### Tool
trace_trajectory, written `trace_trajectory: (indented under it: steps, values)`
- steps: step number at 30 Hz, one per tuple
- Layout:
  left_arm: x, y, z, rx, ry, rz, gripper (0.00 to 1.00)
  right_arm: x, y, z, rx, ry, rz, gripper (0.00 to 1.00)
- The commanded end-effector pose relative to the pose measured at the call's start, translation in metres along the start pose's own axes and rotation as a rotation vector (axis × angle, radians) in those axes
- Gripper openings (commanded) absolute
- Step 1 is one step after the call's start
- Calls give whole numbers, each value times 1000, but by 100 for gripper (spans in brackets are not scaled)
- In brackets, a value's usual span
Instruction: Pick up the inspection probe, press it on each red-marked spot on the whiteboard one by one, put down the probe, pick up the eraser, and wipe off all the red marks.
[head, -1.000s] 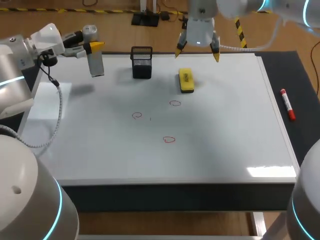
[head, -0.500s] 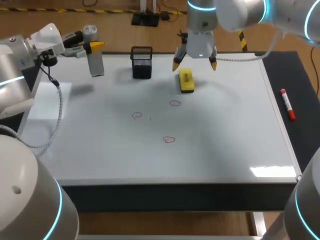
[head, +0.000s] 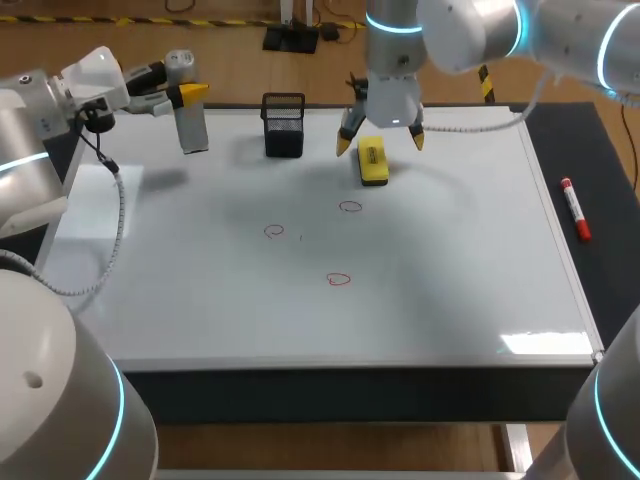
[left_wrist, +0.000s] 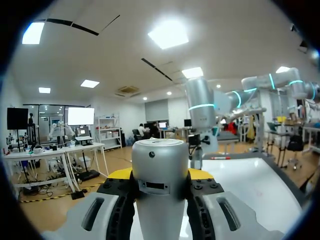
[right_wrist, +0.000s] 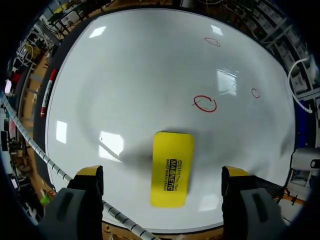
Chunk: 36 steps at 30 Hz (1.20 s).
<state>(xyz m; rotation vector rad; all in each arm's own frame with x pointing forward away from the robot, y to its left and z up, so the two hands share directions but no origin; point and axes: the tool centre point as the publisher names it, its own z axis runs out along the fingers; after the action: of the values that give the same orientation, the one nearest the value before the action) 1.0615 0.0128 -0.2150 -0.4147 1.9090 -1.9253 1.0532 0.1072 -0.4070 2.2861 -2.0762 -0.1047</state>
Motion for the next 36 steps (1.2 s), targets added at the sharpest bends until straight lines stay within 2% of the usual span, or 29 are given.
trace_trajectory:
  steps: [1, 16, 17, 18, 19, 20, 21, 29, 36]
  values:
    - [0, -1, 0, 0, -1, 1, 0, -2, -5, 4, -9, 6, 5, 100]
    - [0, -1, 0, 0, -1, 1, 0, -5, -5, 12, -25, -10, 19, 100]
    - [0, -1, 0, 0, -1, 1, 0, -5, -5, 12, -25, -12, 19, 88]
    - [0, -1, 0, 0, -1, 1, 0, -5, -5, 13, -26, -14, 19, 49]
    - [0, -1, 0, 0, -1, 1, 0, -5, -5, 13, -26, -15, 19, 27]
    - [0, -1, 0, 0, -1, 1, 0, -5, -5, 13, -25, -16, 20, 8]
    - [0, -1, 0, 0, -1, 1, 0, -5, -5, 12, -23, -16, 18, 0]
    - [0, -1, 0, 0, -1, 1, 0, -3, -4, 6, -11, -27, 25, 0]
    - [0, -1, 0, 0, -1, 1, 0, 8, 2, -24, 61, -33, 79, 0]
